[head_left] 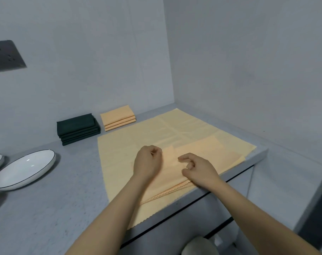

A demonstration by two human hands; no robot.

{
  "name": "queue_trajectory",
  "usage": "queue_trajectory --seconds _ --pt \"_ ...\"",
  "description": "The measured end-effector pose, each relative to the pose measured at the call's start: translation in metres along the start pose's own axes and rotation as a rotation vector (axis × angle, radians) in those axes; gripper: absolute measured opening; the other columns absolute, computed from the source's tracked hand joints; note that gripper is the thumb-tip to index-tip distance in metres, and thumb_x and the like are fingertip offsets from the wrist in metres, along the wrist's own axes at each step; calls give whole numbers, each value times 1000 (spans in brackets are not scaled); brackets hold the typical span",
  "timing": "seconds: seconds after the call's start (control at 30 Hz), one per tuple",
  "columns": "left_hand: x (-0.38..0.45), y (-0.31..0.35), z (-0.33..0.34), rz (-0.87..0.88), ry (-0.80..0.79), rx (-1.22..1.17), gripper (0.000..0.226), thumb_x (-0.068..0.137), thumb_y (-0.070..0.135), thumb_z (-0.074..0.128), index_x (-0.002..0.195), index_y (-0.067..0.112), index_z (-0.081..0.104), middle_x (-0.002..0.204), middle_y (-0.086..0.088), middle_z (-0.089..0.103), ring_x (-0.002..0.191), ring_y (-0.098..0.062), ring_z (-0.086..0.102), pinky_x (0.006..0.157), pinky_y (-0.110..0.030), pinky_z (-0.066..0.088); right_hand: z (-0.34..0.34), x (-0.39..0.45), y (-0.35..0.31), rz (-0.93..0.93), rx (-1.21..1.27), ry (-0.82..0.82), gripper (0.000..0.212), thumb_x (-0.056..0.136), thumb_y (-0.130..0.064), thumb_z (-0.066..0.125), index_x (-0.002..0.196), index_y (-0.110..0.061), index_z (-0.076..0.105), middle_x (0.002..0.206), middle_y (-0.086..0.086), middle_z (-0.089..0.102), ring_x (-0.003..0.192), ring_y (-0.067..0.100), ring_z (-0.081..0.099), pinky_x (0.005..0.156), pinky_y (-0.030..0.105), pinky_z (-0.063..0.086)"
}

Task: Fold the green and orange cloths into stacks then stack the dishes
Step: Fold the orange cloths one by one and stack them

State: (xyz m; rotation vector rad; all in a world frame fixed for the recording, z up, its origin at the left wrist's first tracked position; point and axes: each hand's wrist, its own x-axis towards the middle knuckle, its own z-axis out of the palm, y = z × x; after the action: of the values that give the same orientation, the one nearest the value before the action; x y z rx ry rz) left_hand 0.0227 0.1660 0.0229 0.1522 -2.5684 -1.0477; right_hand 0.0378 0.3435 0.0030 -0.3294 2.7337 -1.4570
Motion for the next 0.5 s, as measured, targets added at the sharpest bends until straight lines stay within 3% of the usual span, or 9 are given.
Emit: queue_trajectory --seconds 0.07,0.13,0.2,0.27,0.37,0.43,0.5 --pt "0 -14 -3 136 -121 265 29 93 27 48 117 27 65 130 1 57 126 -19 46 106 -33 31 3 0 1 -39 -57 -2 31 81 -17 58 108 -32 64 68 -12 49 65 1 50 60 16 38" --pt "-2 -21 -1 167 -322 440 45 98 40 38 142 31 41 155 -3 29 144 -19 18 116 -39 7 4 -1 2 -76 -140 16 29 82 -20 58 106 -33 66 68 -14 48 66 -1 48 59 13 35" --pt "-4 -27 2 166 -442 555 52 100 47 25 150 35 19 161 -2 6 148 -21 1 117 -43 -4 8 -3 1 -95 -218 25 28 83 -22 57 108 -33 66 72 -17 48 71 2 48 61 17 35" --pt "-5 -30 5 167 -483 622 53 100 49 18 151 37 9 161 -1 -2 148 -22 -5 118 -44 -7 13 -4 0 -111 -283 36 30 85 -24 55 111 -32 66 82 -15 48 82 7 51 67 21 35" --pt "-4 -30 7 158 -497 643 53 100 49 17 151 38 9 161 -1 1 147 -22 -3 117 -44 -6 18 -8 2 -137 -325 55 32 87 -23 52 116 -29 64 94 -10 49 87 12 55 69 23 37" --pt "-1 -30 7 185 -429 599 49 100 47 23 149 38 23 158 -2 18 145 -23 10 115 -41 1 19 -10 3 -140 -343 56 34 89 -22 50 119 -27 62 100 -8 51 87 14 56 69 23 38" --pt "4 -28 6 227 -312 515 41 100 40 32 140 36 42 142 -2 41 135 -23 29 108 -37 12 21 -10 4 -150 -358 64 34 90 -21 48 121 -26 61 98 -11 46 81 10 50 66 23 35"
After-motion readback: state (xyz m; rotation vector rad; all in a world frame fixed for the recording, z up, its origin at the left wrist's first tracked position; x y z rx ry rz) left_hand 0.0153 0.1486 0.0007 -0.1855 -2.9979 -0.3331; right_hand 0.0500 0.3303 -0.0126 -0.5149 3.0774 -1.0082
